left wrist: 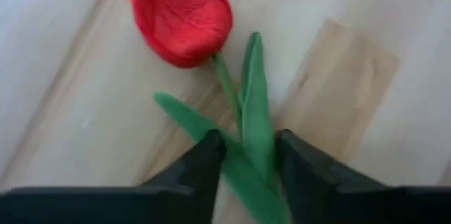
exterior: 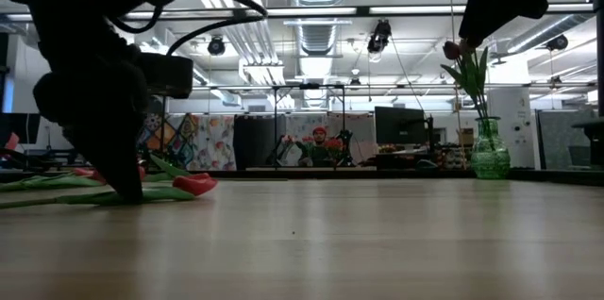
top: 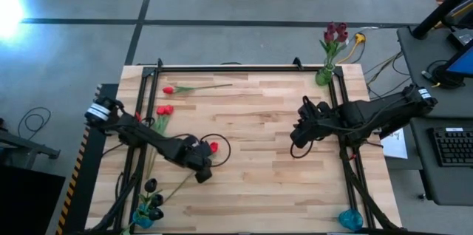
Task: Sort flowers into vase by color
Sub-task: Put the red tulip into the right blue vase
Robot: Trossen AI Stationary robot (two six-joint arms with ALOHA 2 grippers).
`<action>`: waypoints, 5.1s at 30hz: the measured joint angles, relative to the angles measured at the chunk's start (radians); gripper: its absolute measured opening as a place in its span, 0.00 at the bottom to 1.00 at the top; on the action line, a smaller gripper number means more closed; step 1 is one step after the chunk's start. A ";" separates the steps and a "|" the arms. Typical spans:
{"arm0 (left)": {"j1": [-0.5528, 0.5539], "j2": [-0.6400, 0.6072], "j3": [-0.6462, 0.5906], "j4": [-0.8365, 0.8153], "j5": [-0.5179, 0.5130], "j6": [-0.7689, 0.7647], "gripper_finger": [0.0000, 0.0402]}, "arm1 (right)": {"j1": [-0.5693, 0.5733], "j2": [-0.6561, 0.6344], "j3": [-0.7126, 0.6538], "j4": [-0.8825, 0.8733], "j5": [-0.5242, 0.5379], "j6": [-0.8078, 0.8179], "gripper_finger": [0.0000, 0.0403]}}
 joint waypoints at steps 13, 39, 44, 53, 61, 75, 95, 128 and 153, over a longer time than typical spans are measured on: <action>0.203 -0.029 0.123 0.086 -0.012 0.136 0.00 | 0.013 -0.041 0.034 0.004 0.001 0.016 0.23; 0.417 0.424 0.454 0.586 0.443 -0.175 0.19 | 0.172 0.058 -0.263 0.386 -0.173 0.402 0.27; 0.431 0.300 0.413 0.519 0.454 -0.091 0.37 | 0.168 0.118 -0.284 0.477 -0.157 0.527 0.35; 0.472 -0.021 0.308 0.227 0.319 0.110 0.50 | 0.104 0.266 -0.284 0.623 -0.158 0.626 0.43; 0.487 -0.244 0.208 0.200 0.242 0.227 0.47 | -0.035 0.401 -0.283 0.773 -0.166 0.748 0.39; 0.486 -0.564 -0.055 0.135 0.252 0.324 0.43 | -0.169 0.567 -0.280 0.970 -0.244 0.856 0.25; 0.485 -0.850 -0.192 0.123 0.429 0.578 0.43 | -0.167 0.369 -0.208 0.980 -0.190 0.397 0.02; 0.414 -0.655 0.176 0.352 0.419 0.409 0.43 | -0.095 -0.388 -0.150 0.809 -1.157 -0.640 0.02; 0.412 -0.545 0.179 0.441 0.408 0.362 0.43 | 0.395 -0.508 -0.380 1.115 -1.042 -0.594 0.02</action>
